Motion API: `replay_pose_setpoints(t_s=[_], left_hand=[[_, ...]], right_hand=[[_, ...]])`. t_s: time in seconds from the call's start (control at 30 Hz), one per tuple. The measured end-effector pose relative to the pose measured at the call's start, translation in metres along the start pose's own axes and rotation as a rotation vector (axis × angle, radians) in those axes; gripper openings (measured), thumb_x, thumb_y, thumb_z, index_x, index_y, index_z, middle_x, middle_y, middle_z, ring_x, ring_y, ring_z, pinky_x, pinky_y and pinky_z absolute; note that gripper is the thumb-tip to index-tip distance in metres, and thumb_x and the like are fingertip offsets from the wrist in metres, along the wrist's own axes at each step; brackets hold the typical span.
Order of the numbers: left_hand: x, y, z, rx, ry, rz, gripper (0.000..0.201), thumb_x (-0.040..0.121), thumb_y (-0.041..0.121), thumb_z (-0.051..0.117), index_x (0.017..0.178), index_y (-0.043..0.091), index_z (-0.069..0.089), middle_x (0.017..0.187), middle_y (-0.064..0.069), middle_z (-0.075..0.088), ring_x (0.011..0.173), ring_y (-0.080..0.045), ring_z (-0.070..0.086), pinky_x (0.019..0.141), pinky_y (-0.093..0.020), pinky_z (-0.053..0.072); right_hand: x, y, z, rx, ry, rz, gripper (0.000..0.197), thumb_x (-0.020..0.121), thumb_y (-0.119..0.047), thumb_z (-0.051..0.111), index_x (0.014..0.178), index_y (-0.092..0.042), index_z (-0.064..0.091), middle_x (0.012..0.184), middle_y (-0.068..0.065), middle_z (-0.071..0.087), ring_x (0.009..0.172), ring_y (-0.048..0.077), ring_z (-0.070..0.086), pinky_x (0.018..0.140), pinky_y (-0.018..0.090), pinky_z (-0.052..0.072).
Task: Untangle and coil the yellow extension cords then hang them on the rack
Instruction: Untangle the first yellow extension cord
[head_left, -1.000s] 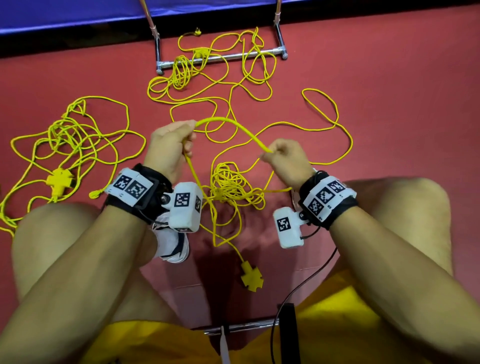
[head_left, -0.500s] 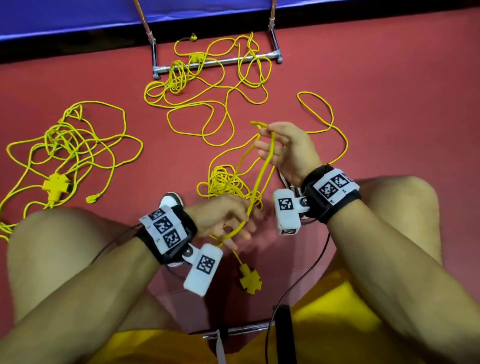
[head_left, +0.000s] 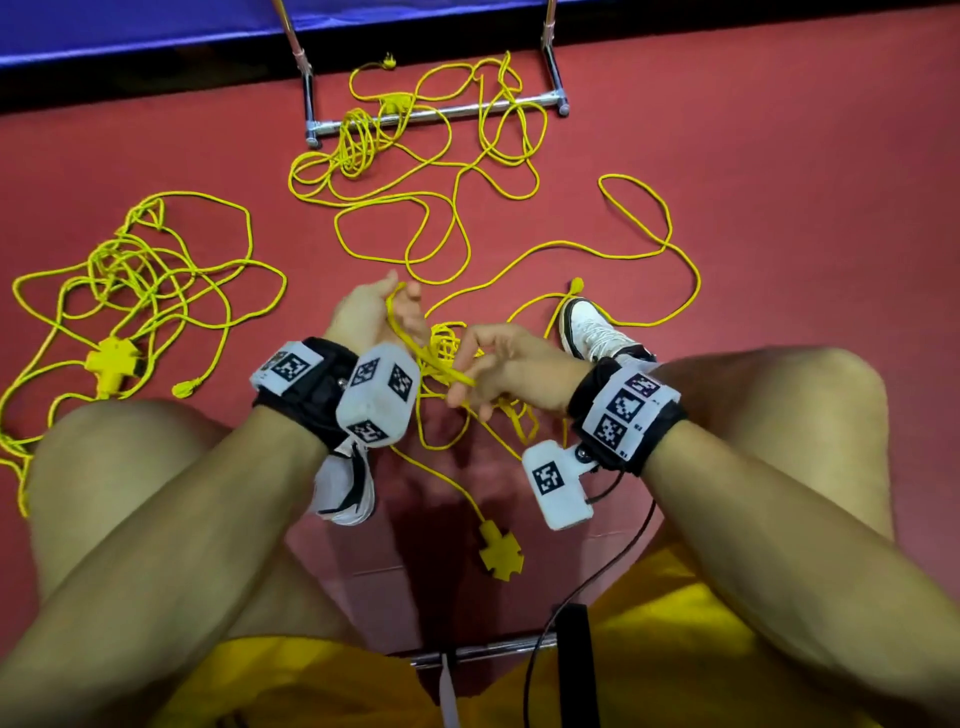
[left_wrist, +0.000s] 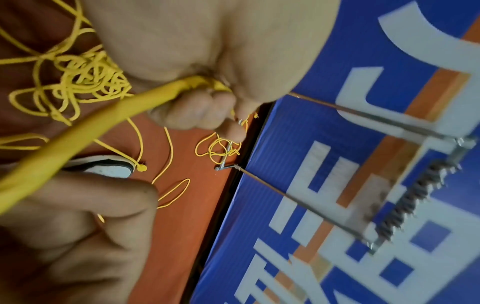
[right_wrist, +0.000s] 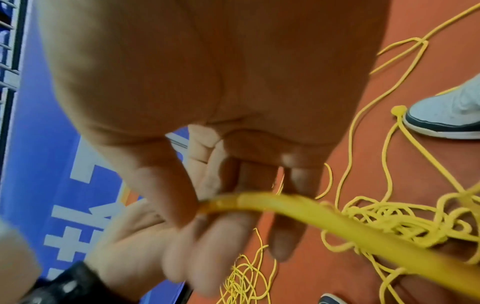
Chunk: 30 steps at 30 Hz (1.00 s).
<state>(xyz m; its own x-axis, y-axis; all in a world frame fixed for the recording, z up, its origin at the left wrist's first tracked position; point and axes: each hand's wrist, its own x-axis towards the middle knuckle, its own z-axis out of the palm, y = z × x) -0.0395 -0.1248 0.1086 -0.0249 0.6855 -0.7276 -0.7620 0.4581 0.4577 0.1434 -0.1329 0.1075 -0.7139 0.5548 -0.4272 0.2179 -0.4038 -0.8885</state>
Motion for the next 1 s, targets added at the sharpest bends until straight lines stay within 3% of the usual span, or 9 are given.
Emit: replay_pose_setpoints(t_s=[0.13, 0.3, 0.43, 0.5, 0.63, 0.7, 0.77, 0.9, 1.0], left_hand=[[-0.012, -0.008, 0.008, 0.271, -0.136, -0.015, 0.023, 0.102, 0.028, 0.045, 0.104, 0.012, 0.062, 0.058, 0.01, 0.049, 0.036, -0.004, 0.027, 0.042, -0.018, 0.014], [-0.029, -0.022, 0.015, 0.467, -0.319, 0.009, 0.031, 0.096, 0.023, 0.048, 0.121, 0.009, 0.06, 0.055, 0.007, 0.039, 0.04, -0.005, 0.023, 0.048, -0.024, 0.009], [-0.036, -0.029, 0.014, 0.504, -0.443, -0.015, 0.041, 0.085, 0.017, 0.052, 0.126, 0.013, 0.06, 0.055, 0.004, 0.041, 0.036, -0.002, 0.026, 0.045, -0.022, 0.008], [-0.039, -0.034, 0.013, 0.565, -0.477, -0.042, 0.039, 0.084, 0.016, 0.054, 0.121, 0.018, 0.065, 0.057, 0.002, 0.044, 0.034, -0.002, 0.026, 0.042, -0.018, 0.008], [-0.039, -0.046, 0.009, 0.702, -0.398, -0.099, 0.041, 0.088, 0.016, 0.059, 0.129, 0.01, 0.06, 0.055, 0.0, 0.05, 0.029, -0.001, 0.022, 0.037, -0.009, 0.012], [-0.038, -0.049, 0.009, 0.779, -0.282, -0.152, 0.027, 0.096, 0.028, 0.055, 0.116, 0.014, 0.066, 0.055, -0.001, 0.05, 0.029, -0.004, 0.024, 0.038, -0.011, 0.012], [-0.037, -0.052, 0.008, 0.815, -0.231, -0.235, 0.04, 0.098, 0.048, 0.046, 0.098, 0.015, 0.069, 0.058, -0.002, 0.052, 0.032, -0.008, 0.03, 0.038, -0.012, 0.016], [-0.039, -0.052, 0.004, 0.749, -0.211, -0.301, 0.056, 0.097, 0.057, 0.032, 0.096, 0.012, 0.065, 0.065, -0.007, 0.058, 0.042, -0.019, 0.052, 0.041, -0.021, 0.043], [-0.036, -0.045, 0.003, 0.459, -0.197, -0.229, 0.066, 0.093, 0.067, 0.032, 0.109, 0.008, 0.059, 0.089, -0.016, 0.066, 0.068, -0.03, 0.067, 0.059, -0.039, 0.058]], right_hand=[[0.006, 0.004, -0.004, 0.062, 0.168, 0.156, 0.012, 0.08, -0.006, 0.059, 0.088, -0.014, 0.059, 0.083, 0.014, 0.07, 0.072, 0.027, 0.066, 0.07, 0.033, 0.053], [0.02, 0.003, -0.013, 0.269, 0.425, 0.07, 0.05, 0.089, 0.0, 0.051, 0.13, -0.024, 0.035, 0.102, 0.014, 0.066, 0.085, 0.03, 0.064, 0.073, 0.038, 0.053], [0.021, 0.002, -0.024, 0.725, 0.364, 0.076, 0.047, 0.057, -0.014, 0.051, 0.104, -0.006, 0.051, 0.083, 0.008, 0.062, 0.076, 0.026, 0.066, 0.066, 0.032, 0.057], [0.023, -0.003, -0.031, 0.793, 0.386, 0.082, 0.027, 0.082, -0.02, 0.05, 0.097, 0.0, 0.058, 0.074, 0.007, 0.063, 0.069, 0.022, 0.067, 0.063, 0.03, 0.058], [0.026, -0.008, -0.036, 0.804, 0.496, 0.139, 0.013, 0.101, -0.007, 0.048, 0.094, -0.002, 0.058, 0.079, 0.007, 0.07, 0.062, 0.013, 0.07, 0.058, 0.024, 0.058], [0.028, -0.008, -0.037, 0.863, 0.556, 0.094, 0.015, 0.102, 0.002, 0.041, 0.103, -0.002, 0.055, 0.087, 0.006, 0.071, 0.06, 0.01, 0.07, 0.055, 0.021, 0.058], [0.029, -0.013, -0.037, 0.836, 0.566, -0.023, 0.025, 0.1, 0.008, 0.035, 0.106, -0.008, 0.054, 0.099, 0.003, 0.066, 0.057, 0.008, 0.066, 0.048, 0.019, 0.052], [0.016, -0.041, -0.028, 0.858, 0.303, -0.326, 0.042, 0.093, 0.015, 0.035, 0.117, -0.013, 0.055, 0.109, 0.003, 0.066, 0.058, 0.009, 0.053, 0.046, 0.018, 0.036], [0.003, -0.053, -0.026, 0.58, 0.146, -0.351, 0.049, 0.088, 0.017, 0.042, 0.118, -0.018, 0.059, 0.102, -0.003, 0.072, 0.058, 0.008, 0.053, 0.045, 0.016, 0.033]])
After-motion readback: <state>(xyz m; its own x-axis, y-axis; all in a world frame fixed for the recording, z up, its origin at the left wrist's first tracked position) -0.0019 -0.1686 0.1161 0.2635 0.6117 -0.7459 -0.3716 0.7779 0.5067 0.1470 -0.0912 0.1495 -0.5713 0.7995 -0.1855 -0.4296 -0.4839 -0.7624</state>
